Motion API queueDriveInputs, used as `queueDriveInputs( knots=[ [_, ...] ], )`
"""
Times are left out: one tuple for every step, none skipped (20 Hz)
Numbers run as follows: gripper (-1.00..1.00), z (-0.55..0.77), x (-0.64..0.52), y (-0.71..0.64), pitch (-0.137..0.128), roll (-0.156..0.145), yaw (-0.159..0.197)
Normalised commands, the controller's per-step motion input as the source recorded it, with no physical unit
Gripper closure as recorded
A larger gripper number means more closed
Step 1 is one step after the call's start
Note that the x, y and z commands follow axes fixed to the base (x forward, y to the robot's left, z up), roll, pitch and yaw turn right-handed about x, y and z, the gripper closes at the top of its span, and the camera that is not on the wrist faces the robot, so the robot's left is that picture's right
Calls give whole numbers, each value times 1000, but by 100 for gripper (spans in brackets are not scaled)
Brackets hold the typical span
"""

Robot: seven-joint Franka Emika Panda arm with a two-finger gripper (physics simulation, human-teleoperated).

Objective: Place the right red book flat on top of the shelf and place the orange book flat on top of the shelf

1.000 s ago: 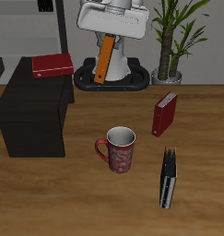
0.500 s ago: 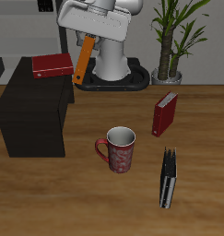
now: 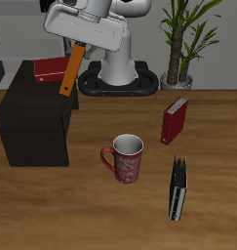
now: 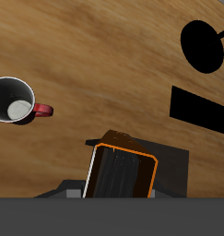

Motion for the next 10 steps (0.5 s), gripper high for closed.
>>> queueDriveInputs(
  knots=[
    [100, -117, 340, -227, 63, 14, -69],
    [100, -175, 374, -168, 60, -128, 6],
    [100, -68, 165, -141, -19, -58, 76],
    [100, -50, 200, -190, 1, -124, -23],
    [100, -57, 155, -182, 23, -94, 29],
    [100, -61, 134, -187, 19, -83, 23],
    [100, -161, 120, -244, 77, -170, 15],
    [100, -167, 176, -247, 117, -133, 68],
    [100, -92, 136, -400, 63, -253, 59],
    [100, -49, 125, -484, 46, -227, 21]
  ],
)
